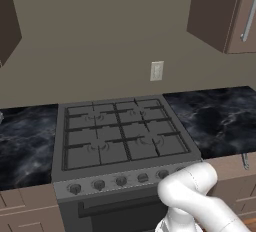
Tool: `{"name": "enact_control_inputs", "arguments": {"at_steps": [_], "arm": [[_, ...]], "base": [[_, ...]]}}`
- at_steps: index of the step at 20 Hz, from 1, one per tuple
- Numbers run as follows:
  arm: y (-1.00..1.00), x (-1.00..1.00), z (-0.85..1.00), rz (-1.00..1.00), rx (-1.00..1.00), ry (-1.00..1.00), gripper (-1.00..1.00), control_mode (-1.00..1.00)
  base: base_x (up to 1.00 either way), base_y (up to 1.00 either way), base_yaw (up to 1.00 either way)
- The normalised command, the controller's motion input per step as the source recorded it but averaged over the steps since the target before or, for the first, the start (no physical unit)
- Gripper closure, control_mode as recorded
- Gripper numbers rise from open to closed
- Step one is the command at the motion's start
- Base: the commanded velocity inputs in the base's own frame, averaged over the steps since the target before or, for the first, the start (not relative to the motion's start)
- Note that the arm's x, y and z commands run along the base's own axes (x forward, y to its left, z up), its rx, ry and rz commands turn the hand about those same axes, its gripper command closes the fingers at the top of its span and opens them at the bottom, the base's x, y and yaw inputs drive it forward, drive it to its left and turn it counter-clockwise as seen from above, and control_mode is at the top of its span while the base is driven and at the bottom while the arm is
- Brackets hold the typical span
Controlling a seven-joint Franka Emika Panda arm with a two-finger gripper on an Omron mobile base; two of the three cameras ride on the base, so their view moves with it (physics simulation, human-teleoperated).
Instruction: Take the tongs from the drawer on the right and place them on the dining counter next to the tray containing the kebab skewer.
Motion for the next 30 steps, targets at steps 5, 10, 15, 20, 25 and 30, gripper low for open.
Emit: {"name": "enact_control_inputs", "arguments": {"at_steps": [5,10,15,20,25,30], "arm": [[0.00,-0.15,0.18,0.00,0.00,0.00,-1.00,-1.00],[0.00,-0.01,0.34,0.00,0.00,0.00,-1.00,-1.00],[0.00,0.00,0.50,0.00,0.00,0.00,-1.00,-1.00],[0.00,0.00,0.49,0.00,-0.01,0.03,-1.00,-1.00],[0.00,0.00,0.38,0.00,0.00,0.05,-1.00,-1.00],[0.00,0.00,0.29,0.00,0.00,0.10,-1.00,-1.00]], "base": [[0.00,0.00,0.00],[0.00,0.00,0.00],[0.00,0.00,0.00],[0.00,0.00,0.00],[0.00,0.00,0.00],[0.00,0.00,0.00]]}}
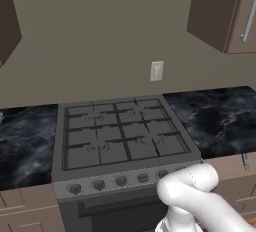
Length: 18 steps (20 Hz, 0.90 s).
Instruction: Take the tongs from the drawer on the right and place them on the dining counter next to the tray containing the kebab skewer.
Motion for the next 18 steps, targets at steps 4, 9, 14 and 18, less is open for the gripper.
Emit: {"name": "enact_control_inputs", "arguments": {"at_steps": [4,9,14,18], "arm": [[0.00,0.12,0.14,0.00,-0.01,0.15,-1.00,-1.00],[0.00,0.17,0.12,0.00,-0.01,0.18,-1.00,-1.00],[0.00,0.20,0.09,0.00,-0.01,0.20,-1.00,-1.00],[0.00,0.22,0.03,0.00,0.00,0.21,-1.00,-1.00]], "base": [[0.00,0.00,0.00],[0.00,0.00,0.00],[0.00,0.00,0.00],[0.00,0.00,0.00]]}}
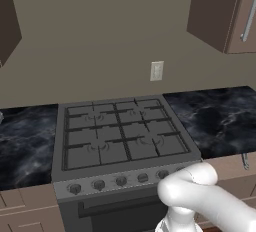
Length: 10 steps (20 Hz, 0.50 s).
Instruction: Take the tongs from the drawer on the right and place them on the dining counter next to the tray containing the kebab skewer.
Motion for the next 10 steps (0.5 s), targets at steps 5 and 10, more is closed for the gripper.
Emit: {"name": "enact_control_inputs", "arguments": {"at_steps": [5,10], "arm": [[0.00,0.22,0.00,0.03,0.00,0.25,-1.00,-1.00],[0.01,0.22,-0.03,0.03,0.00,0.21,-1.00,-1.00]], "base": [[0.00,0.00,0.00],[0.00,0.00,0.00]]}}
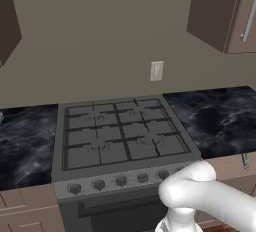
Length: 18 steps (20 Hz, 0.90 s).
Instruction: Take the tongs from the drawer on the right and place them on the dining counter next to the tray containing the kebab skewer.
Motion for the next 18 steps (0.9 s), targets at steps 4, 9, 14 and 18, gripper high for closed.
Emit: {"name": "enact_control_inputs", "arguments": {"at_steps": [4,9,14,18], "arm": [[0.00,0.16,-0.06,0.03,0.00,0.23,-1.00,-1.00],[0.00,0.01,-0.23,0.02,0.00,0.16,-1.00,-1.00],[0.00,0.00,-0.26,0.02,0.00,0.10,-1.00,-1.00],[0.00,0.01,-0.03,0.01,0.00,0.14,-1.00,-1.00]], "base": [[0.00,0.00,0.00],[0.00,0.00,0.00],[0.00,0.00,0.00],[0.00,0.00,0.00]]}}
